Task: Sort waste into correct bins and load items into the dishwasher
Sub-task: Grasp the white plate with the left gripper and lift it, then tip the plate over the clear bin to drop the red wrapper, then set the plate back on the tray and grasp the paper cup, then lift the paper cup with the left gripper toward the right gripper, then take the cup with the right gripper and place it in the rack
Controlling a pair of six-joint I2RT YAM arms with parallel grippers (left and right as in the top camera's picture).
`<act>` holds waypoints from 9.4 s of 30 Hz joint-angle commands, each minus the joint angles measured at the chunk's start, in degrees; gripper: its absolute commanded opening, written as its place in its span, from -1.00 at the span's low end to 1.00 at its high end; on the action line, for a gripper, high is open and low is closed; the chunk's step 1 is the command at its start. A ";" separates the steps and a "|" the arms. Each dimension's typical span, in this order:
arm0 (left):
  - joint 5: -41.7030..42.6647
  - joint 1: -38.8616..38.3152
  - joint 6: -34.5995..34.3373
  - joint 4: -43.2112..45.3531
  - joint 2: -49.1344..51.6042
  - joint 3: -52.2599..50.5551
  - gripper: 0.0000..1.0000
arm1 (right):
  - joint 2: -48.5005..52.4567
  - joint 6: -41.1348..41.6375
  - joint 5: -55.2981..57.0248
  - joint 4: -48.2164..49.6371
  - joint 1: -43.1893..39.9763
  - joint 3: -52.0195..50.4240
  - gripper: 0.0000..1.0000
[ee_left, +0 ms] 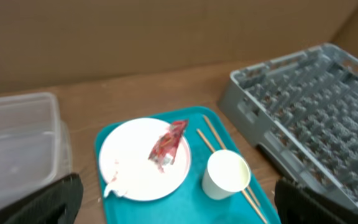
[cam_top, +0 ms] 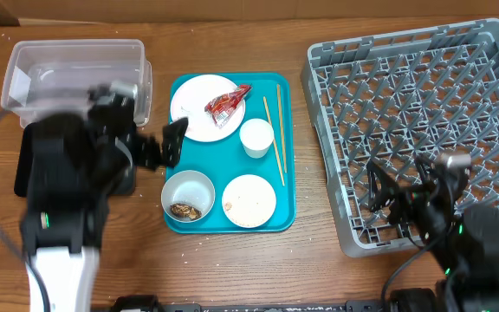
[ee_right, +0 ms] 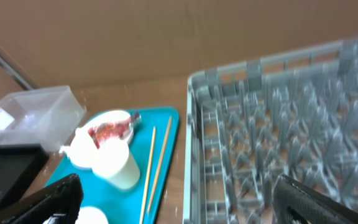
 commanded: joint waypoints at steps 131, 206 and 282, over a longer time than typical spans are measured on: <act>-12.20 -20.59 0.63 -59.10 81.81 77.53 0.01 | 37.86 -1.25 -3.54 -21.31 0.22 21.29 1.00; 42.05 -12.00 6.84 -60.19 60.85 73.68 -0.92 | 39.67 2.43 -51.12 10.05 0.22 21.29 0.96; 62.34 -12.39 30.69 -57.37 46.12 25.88 -0.67 | 41.57 3.74 -47.41 17.77 11.85 21.22 0.32</act>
